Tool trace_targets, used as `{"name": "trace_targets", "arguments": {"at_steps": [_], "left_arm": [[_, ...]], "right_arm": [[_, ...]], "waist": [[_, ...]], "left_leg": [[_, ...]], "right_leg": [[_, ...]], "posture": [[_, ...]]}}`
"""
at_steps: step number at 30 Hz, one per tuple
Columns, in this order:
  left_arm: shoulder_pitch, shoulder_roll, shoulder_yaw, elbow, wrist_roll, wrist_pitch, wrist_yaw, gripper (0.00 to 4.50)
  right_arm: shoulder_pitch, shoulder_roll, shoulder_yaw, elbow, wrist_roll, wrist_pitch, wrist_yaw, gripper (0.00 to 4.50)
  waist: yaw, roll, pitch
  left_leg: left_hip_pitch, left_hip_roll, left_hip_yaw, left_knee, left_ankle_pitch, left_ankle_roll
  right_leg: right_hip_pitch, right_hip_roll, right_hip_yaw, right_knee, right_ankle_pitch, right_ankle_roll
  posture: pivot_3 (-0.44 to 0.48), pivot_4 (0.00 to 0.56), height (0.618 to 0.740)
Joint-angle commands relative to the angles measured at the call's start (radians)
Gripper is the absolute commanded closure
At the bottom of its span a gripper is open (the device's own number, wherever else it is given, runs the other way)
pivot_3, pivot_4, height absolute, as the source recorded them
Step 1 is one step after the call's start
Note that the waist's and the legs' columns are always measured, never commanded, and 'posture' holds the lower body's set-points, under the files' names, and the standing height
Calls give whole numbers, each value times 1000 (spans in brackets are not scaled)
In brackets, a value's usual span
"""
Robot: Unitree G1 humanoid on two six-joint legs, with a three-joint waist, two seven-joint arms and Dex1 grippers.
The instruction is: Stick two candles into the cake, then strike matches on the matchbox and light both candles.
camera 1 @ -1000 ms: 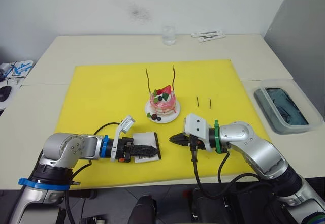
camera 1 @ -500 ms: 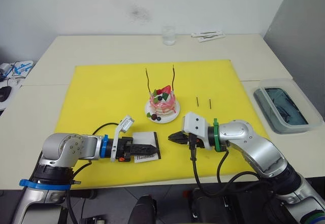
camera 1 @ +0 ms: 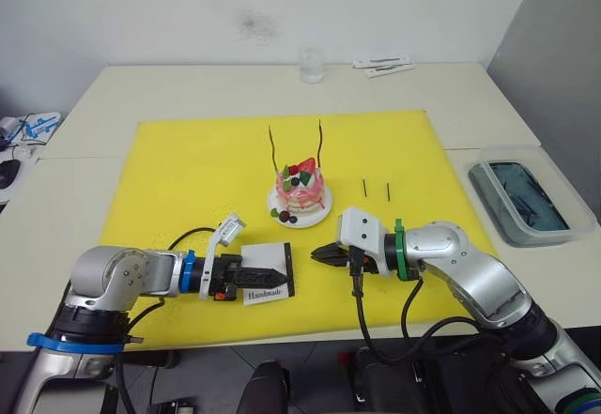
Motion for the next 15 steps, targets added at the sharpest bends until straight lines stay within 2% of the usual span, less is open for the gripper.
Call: {"name": "trace_targets", "arguments": {"at_steps": [1,15], "left_arm": [[2,37,-1,-57,-19,-19,-55,4468],[-4,73,-86,-109,24,-117,-156,4468]], "right_arm": [[-19,9,-34,-35,16,-1,-4,4500],[23,-2,-105,-66,78,21,-6,4500]], "waist": [[0,0,0],[0,0,0]], "left_leg": [[0,0,0,0,0,0],[-1,0,0,0,0,0]], "right_leg": [[0,0,0,0,0,0],[0,0,0,-1,0,0]], "posture": [[0,150,740],[0,150,740]]}}
